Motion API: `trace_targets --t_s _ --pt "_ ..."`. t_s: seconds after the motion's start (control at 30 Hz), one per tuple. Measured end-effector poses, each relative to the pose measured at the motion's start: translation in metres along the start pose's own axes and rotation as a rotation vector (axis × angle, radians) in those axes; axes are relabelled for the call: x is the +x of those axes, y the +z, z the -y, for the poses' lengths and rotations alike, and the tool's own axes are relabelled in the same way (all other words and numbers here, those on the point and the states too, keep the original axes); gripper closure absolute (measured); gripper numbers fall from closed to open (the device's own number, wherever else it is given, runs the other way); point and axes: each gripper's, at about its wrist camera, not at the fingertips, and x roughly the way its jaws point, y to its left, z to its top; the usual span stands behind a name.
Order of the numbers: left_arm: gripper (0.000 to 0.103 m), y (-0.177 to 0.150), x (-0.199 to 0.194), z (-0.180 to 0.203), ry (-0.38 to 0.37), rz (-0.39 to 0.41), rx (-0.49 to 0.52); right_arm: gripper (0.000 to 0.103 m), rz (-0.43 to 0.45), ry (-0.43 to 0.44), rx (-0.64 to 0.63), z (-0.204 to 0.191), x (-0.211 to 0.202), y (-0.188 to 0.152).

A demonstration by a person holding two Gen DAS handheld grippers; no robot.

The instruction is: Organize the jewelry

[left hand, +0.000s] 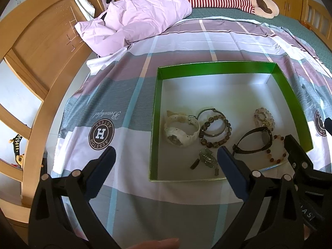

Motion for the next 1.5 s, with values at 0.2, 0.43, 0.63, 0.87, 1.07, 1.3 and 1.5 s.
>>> trace_targets --t_s 0.2,0.43,0.63,0.87,1.07,1.3,1.5 --pt "0.006 -0.0009 0.0006 -0.0005 0.001 -0.001 0.006 0.004 -0.001 -0.001 -0.003 0.0001 -0.0002 -0.0007" --pt "0.006 -0.0013 0.0016 -0.0004 -0.005 -0.004 0.006 0.004 -0.001 -0.001 -0.003 -0.0001 -0.0003 -0.0001" --pt "0.006 -0.0019 0.0041 0.0016 -0.021 -0.018 0.002 0.004 -0.001 -0.002 -0.004 -0.0002 -0.0005 0.0000" --pt "0.006 -0.0022 0.0044 0.0027 -0.020 -0.019 0.003 0.004 -0.003 -0.002 -0.004 0.0018 0.0000 -0.0013" --pt "0.006 -0.0018 0.0047 0.0028 -0.019 -0.019 0.004 0.004 -0.004 -0.003 -0.006 0.0021 0.0000 -0.0017" --pt "0.006 -0.0041 0.0060 0.0037 -0.016 -0.022 0.006 0.004 -0.004 -0.003 -0.006 0.0016 0.0001 -0.0013" --pt "0.006 -0.0034 0.0058 0.0036 -0.017 -0.022 0.006 0.004 -0.004 -0.004 -0.006 0.0017 0.0000 -0.0015"
